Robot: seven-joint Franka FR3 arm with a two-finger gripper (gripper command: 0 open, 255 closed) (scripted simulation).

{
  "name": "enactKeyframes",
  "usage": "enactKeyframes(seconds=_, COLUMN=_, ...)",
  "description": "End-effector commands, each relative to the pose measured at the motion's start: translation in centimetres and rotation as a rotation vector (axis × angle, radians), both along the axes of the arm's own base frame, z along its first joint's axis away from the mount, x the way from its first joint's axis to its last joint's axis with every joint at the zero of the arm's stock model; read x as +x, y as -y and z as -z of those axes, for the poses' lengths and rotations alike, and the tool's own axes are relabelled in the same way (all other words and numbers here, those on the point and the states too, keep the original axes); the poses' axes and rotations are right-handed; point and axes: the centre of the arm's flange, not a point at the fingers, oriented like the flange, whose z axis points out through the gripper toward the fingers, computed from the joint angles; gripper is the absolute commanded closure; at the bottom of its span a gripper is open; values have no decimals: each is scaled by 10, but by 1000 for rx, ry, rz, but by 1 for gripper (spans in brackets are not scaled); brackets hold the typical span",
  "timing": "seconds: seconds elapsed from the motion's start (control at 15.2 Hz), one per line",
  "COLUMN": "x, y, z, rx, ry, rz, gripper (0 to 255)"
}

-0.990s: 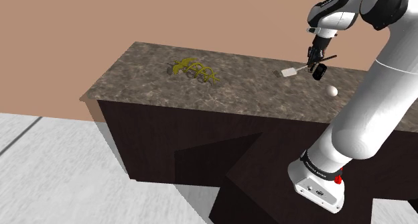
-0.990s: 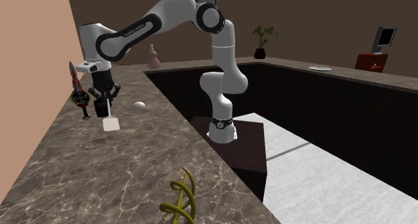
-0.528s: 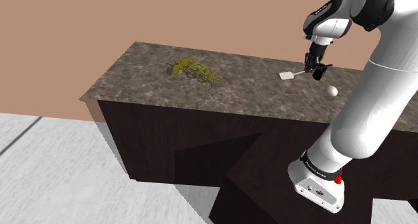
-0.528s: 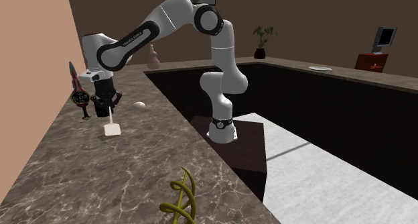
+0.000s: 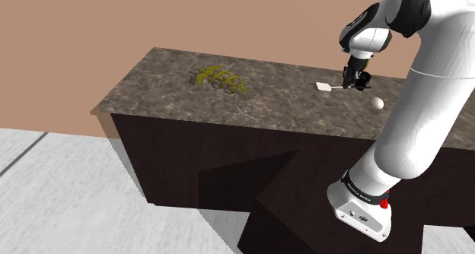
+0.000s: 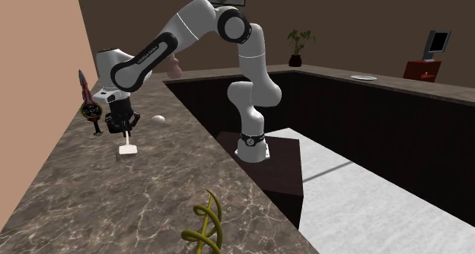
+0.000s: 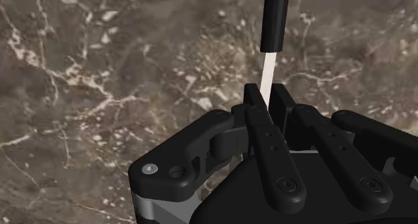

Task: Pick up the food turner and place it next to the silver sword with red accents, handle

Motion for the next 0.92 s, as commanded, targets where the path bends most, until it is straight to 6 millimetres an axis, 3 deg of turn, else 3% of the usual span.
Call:
enactKeyframes(seconds=0.0, x=0, y=-1, z=3, rx=0, ry=0, rz=0, gripper=255)
enactKeyframes(seconds=0.33, x=0, y=-1, z=3, rx=0, ry=0, rz=0, gripper=255)
enactKeyframes(seconds=0.4, x=0, y=-1, z=3, rx=0, ry=0, rz=0, gripper=0)
enactKeyframes(seconds=0.73, x=0, y=-1, z=3, rx=0, ry=0, rz=0, gripper=0)
enactKeyframes(seconds=0.86, x=2, y=-2, z=-23, rx=0, ry=0, rz=0, gripper=0)
